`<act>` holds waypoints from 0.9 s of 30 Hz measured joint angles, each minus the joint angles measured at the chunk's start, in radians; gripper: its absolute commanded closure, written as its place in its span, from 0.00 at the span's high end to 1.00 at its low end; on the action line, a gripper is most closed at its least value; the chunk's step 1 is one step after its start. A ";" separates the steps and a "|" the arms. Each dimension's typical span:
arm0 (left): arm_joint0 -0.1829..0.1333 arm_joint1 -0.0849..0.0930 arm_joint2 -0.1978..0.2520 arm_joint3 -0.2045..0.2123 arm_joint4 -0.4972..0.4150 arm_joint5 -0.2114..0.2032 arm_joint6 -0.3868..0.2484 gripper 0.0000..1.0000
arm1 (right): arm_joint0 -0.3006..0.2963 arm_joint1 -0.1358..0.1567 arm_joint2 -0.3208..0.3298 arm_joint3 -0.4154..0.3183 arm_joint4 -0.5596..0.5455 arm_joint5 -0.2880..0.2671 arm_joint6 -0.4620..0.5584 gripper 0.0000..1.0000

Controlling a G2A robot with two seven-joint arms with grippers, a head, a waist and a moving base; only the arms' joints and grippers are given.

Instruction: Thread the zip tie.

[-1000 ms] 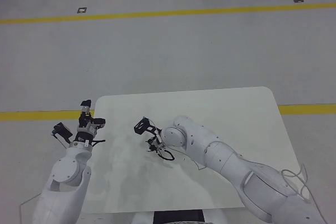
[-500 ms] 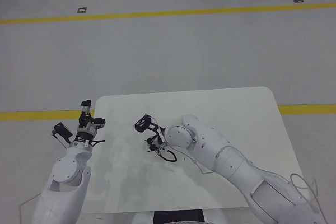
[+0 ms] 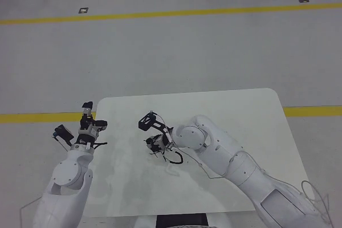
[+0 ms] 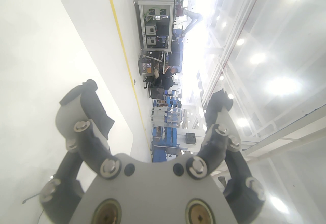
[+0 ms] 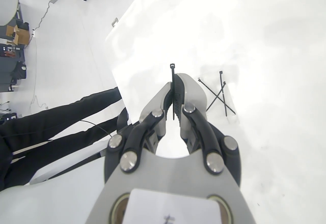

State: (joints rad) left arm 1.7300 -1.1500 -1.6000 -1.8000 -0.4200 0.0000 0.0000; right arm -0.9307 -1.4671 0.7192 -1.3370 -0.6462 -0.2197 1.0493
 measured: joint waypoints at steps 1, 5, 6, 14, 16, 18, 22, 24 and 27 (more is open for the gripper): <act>0.000 0.000 0.000 0.000 0.000 0.000 0.000 1.00 | 0.000 0.000 0.000 0.000 0.000 0.000 0.000 0.00; 0.000 0.000 0.000 0.000 0.000 0.000 0.000 1.00 | 0.000 0.000 0.000 0.000 0.000 0.000 0.000 0.00; 0.000 0.000 0.000 0.000 0.000 0.000 0.000 1.00 | 0.000 0.000 0.000 0.000 0.000 0.000 0.000 0.00; 0.000 0.000 0.000 0.000 0.000 0.000 0.000 1.00 | -0.037 -0.007 0.072 0.025 0.110 0.112 -0.235 0.00; 0.000 0.000 0.000 0.000 0.000 0.000 0.000 1.00 | -0.037 -0.010 0.086 0.038 0.141 0.140 -0.270 0.00; 0.000 0.000 0.000 0.000 0.000 0.000 0.000 1.00 | -0.034 -0.013 0.098 0.051 0.164 0.176 -0.301 0.00; 0.000 0.000 0.000 0.000 0.000 0.000 0.000 1.00 | -0.037 -0.017 0.117 0.064 0.223 0.199 -0.335 0.00; 0.000 0.000 0.000 0.000 0.000 0.000 0.000 1.00 | -0.037 -0.017 0.118 0.064 0.222 0.198 -0.334 0.00; 0.000 0.000 0.000 0.000 0.000 0.000 0.000 1.00 | -0.037 -0.017 0.117 0.064 0.220 0.198 -0.334 0.00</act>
State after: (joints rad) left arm 1.7300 -1.1500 -1.6000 -1.8000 -0.4200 0.0000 0.0000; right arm -0.9680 -1.4840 0.8363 -1.2734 -0.4259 -0.0218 0.7157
